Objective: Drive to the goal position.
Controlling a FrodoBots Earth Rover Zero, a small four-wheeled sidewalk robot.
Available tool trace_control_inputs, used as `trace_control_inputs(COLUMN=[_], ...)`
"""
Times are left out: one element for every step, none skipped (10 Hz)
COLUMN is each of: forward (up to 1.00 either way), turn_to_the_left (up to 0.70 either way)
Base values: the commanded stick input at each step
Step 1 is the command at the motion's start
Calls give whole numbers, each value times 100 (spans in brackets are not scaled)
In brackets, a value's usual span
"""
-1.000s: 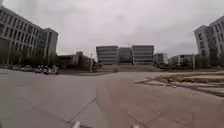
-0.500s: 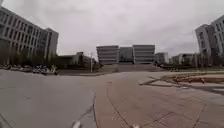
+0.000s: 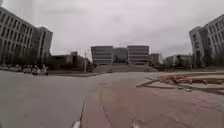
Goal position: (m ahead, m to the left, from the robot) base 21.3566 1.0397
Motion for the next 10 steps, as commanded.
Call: trace_control_inputs(forward=[100, 100, 100, 100, 100, 100, 100, 100, 100, 100], turn_to_the_left=[0, -2, -7, -10, -10, -10, -10, -8, -2, 0])
